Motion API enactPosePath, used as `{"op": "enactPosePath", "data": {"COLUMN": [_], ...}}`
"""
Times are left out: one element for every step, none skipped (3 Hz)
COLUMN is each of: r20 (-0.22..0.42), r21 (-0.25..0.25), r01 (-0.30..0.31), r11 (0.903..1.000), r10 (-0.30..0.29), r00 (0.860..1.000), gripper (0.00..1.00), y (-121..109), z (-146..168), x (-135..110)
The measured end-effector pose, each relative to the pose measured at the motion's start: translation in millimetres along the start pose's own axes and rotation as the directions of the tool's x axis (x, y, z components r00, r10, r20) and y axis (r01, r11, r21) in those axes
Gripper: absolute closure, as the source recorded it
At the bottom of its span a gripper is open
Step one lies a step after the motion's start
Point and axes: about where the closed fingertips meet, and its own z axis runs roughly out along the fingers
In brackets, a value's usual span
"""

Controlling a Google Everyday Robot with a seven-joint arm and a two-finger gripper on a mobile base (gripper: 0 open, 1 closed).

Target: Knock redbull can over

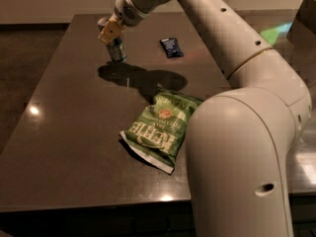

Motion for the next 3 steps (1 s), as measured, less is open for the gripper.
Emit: {"op": "enactPosePath", "data": {"r20": [-0.194,-0.352,-0.462], "r21": [-0.009,-0.028,-0.095], "r01": [0.165,0.287,0.391], "r11": [0.9863,0.9576,0.9154], "r10": [-0.163,-0.278,-0.388], "r00": [0.967,0.894,0.797], "gripper": [1.0,1.0,1.0], "y": [32,56,71], "z": [-36,-46,-46], "x": [13,31,51]}}
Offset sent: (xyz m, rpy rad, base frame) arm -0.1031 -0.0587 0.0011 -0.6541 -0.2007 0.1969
